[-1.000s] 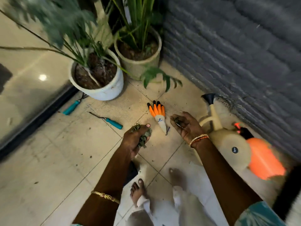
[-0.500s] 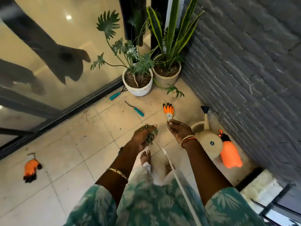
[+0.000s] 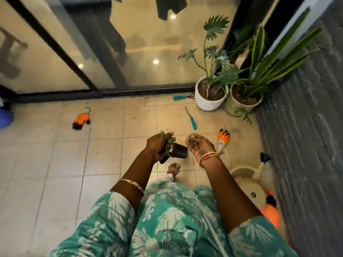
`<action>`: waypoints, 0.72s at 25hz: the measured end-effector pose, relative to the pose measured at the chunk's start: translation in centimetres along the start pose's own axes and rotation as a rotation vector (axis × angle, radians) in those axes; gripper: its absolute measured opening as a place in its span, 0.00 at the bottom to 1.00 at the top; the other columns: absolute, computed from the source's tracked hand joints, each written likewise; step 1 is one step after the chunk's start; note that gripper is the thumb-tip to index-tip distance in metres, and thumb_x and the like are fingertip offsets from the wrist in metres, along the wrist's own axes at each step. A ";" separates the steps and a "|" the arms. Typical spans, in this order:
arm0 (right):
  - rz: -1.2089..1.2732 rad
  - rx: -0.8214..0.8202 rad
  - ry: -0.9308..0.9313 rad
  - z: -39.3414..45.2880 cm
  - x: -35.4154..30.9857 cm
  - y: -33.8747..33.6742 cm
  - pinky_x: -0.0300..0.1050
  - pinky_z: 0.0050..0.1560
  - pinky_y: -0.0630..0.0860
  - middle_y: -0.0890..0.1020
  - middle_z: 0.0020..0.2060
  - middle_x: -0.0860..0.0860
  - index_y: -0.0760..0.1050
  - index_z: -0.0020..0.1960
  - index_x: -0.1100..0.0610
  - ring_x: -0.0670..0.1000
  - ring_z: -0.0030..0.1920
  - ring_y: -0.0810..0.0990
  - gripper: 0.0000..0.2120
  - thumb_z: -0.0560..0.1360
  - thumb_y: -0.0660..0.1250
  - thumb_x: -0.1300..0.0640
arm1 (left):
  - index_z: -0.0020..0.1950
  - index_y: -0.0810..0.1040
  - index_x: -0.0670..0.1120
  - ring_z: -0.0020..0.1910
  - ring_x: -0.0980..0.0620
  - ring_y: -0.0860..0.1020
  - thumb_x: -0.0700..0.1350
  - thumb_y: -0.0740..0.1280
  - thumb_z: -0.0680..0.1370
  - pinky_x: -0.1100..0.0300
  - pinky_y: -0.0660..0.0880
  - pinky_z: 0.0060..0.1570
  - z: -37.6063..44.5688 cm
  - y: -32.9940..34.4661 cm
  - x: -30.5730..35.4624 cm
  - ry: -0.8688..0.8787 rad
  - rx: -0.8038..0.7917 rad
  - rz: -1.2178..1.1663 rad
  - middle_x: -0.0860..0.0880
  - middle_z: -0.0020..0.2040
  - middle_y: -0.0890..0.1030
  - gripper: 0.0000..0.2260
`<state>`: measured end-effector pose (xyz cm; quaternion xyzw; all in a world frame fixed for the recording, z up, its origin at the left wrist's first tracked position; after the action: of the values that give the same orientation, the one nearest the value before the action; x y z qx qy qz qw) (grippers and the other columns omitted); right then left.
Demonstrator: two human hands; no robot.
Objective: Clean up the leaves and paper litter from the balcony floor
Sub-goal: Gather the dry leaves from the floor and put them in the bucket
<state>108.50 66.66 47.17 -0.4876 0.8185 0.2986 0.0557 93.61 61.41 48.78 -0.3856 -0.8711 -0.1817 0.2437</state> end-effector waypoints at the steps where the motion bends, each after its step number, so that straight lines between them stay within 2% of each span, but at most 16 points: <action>1: -0.020 -0.006 0.013 -0.4 0.8 0.7 0.44 0.32 0.81 0.79 0.25 0.57 0.74 0.39 0.65 0.53 0.29 0.80 0.09 0.73 0.61 0.75 | 0.37 0.75 0.41 0.21 0.55 0.74 0.39 0.70 0.76 0.67 0.72 0.23 -0.6 -1.2 -0.3 0.008 0.024 -0.063 0.48 0.26 0.80 0.08; 3: -0.102 -0.032 0.030 -1.2 2.4 2.5 0.44 0.33 0.81 0.78 0.30 0.58 0.74 0.39 0.65 0.54 0.33 0.78 0.09 0.73 0.61 0.75 | 0.38 0.76 0.41 0.21 0.55 0.75 0.39 0.71 0.75 0.67 0.73 0.23 -1.6 -3.8 -0.5 0.046 0.094 -0.156 0.48 0.26 0.80 0.08; 7: -0.376 -0.130 0.027 -2.4 5.5 7.2 0.46 0.46 0.80 0.78 0.37 0.58 0.75 0.40 0.64 0.54 0.37 0.78 0.08 0.73 0.64 0.74 | 0.39 0.76 0.41 0.22 0.55 0.76 0.38 0.73 0.73 0.66 0.73 0.24 -2.6 -8.8 -0.9 0.099 0.203 -0.215 0.48 0.26 0.80 0.07; 10: -0.471 -0.191 0.020 -2.6 8.1 10.6 0.43 0.42 0.81 0.78 0.37 0.59 0.75 0.39 0.66 0.54 0.39 0.79 0.08 0.71 0.64 0.76 | 0.39 0.77 0.40 0.26 0.54 0.76 0.38 0.72 0.74 0.65 0.75 0.26 -3.1 -12.7 -0.7 0.108 0.260 -0.286 0.48 0.26 0.80 0.06; 12: -0.513 -0.200 0.035 -2.2 10.2 12.7 0.44 0.43 0.80 0.78 0.38 0.60 0.75 0.39 0.67 0.54 0.39 0.79 0.07 0.70 0.64 0.77 | 0.38 0.77 0.39 0.27 0.53 0.75 0.38 0.72 0.74 0.65 0.75 0.27 -3.2 -16.0 -0.5 0.105 0.305 -0.355 0.47 0.27 0.80 0.07; 16: -0.589 -0.224 0.119 -0.8 16.0 17.8 0.43 0.40 0.81 0.77 0.35 0.59 0.75 0.38 0.67 0.54 0.37 0.77 0.06 0.71 0.64 0.75 | 0.42 0.78 0.38 0.25 0.54 0.77 0.39 0.74 0.73 0.65 0.77 0.27 -3.0 -23.6 0.0 0.101 0.379 -0.547 0.42 0.37 0.80 0.07; 18: -0.615 -0.251 0.161 -0.1 20.2 21.7 0.45 0.43 0.80 0.77 0.34 0.58 0.74 0.38 0.65 0.53 0.37 0.77 0.06 0.72 0.65 0.71 | 0.44 0.77 0.39 0.25 0.54 0.78 0.41 0.72 0.74 0.65 0.76 0.26 -2.5 -27.9 1.4 0.121 0.368 -0.633 0.43 0.39 0.80 0.07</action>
<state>80.00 58.66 48.98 -0.7367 0.5918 0.3267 0.0178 72.26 43.16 48.02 -0.0354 -0.9494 -0.1109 0.2917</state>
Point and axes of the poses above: each hand's wrist, its own z-axis towards the middle knuckle, its own y-axis out of the palm, x = y × z, the point moved 9 cm from there along z, towards the middle knuckle
